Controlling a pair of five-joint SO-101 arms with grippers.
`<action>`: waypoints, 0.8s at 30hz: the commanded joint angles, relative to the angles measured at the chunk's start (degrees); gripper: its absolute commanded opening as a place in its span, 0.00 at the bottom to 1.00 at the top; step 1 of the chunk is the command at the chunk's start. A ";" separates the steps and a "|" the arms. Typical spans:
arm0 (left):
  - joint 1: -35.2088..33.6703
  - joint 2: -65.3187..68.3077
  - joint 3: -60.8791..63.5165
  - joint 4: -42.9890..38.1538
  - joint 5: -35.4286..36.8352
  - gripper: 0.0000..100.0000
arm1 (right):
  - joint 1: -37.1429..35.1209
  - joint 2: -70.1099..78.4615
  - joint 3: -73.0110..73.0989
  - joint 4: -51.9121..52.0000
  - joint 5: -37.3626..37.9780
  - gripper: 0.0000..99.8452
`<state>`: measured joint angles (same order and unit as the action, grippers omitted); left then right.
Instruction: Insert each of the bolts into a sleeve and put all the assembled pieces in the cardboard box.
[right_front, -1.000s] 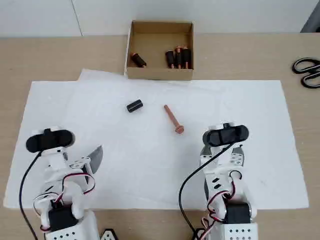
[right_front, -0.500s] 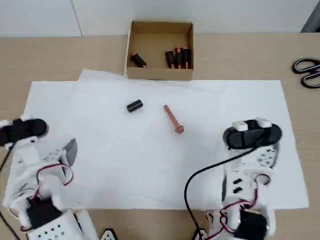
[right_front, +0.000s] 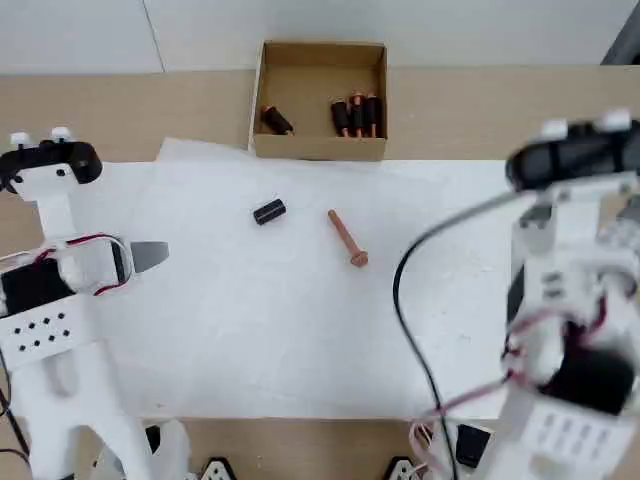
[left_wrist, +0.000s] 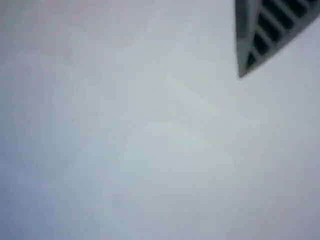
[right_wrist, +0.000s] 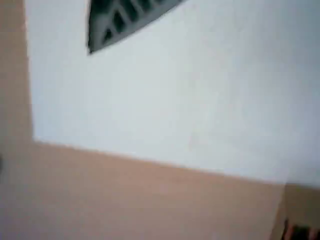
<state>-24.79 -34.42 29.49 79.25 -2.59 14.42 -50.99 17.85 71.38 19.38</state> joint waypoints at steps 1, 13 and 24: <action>0.26 0.44 -2.77 0.35 2.11 0.36 | -4.26 22.02 -19.69 12.79 -4.40 0.28; 0.09 0.44 -2.68 3.69 2.37 0.36 | -36.70 53.49 -50.46 23.87 -18.99 0.28; 0.35 0.53 1.10 3.60 2.37 0.36 | -45.23 67.65 -50.55 9.19 -38.33 0.28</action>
<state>-24.79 -33.89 30.37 82.77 -0.66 -29.36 13.27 -30.15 84.04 -15.25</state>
